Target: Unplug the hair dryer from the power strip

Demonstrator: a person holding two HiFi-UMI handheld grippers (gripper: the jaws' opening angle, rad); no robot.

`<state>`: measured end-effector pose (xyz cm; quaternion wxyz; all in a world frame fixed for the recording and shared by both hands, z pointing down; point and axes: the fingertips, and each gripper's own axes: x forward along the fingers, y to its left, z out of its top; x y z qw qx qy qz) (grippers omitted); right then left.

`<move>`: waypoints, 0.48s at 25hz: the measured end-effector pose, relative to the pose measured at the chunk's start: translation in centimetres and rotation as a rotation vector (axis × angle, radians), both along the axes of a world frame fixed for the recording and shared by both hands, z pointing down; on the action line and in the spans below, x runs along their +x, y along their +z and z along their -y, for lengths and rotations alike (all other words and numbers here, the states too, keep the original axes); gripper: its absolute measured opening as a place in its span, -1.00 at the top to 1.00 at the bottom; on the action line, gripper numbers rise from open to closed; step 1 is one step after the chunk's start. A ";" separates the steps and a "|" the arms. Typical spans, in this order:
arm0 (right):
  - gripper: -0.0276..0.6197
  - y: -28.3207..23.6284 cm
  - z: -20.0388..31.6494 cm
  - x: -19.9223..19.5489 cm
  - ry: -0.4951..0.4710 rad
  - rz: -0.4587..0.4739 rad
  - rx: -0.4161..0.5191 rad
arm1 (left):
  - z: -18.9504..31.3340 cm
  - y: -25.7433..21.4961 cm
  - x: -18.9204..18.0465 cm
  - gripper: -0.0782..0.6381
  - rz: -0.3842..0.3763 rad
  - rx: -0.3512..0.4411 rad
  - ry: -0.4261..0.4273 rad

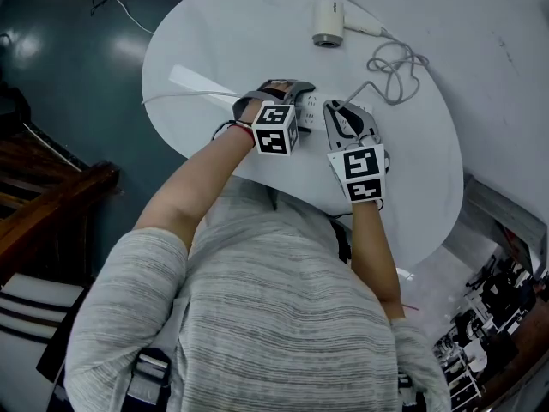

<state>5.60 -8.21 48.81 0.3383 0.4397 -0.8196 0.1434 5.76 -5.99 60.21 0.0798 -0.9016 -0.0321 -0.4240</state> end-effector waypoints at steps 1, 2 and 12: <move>0.75 0.1 -0.2 0.2 0.001 -0.005 -0.004 | 0.0 0.0 0.0 -0.50 0.000 0.000 0.000; 0.75 0.2 -0.3 0.4 0.003 -0.010 -0.009 | 0.0 0.0 0.0 -0.50 -0.001 0.000 0.000; 0.75 1.4 -1.1 2.5 0.090 0.036 -0.051 | 0.1 -0.5 -0.2 -0.50 -0.042 0.012 -0.010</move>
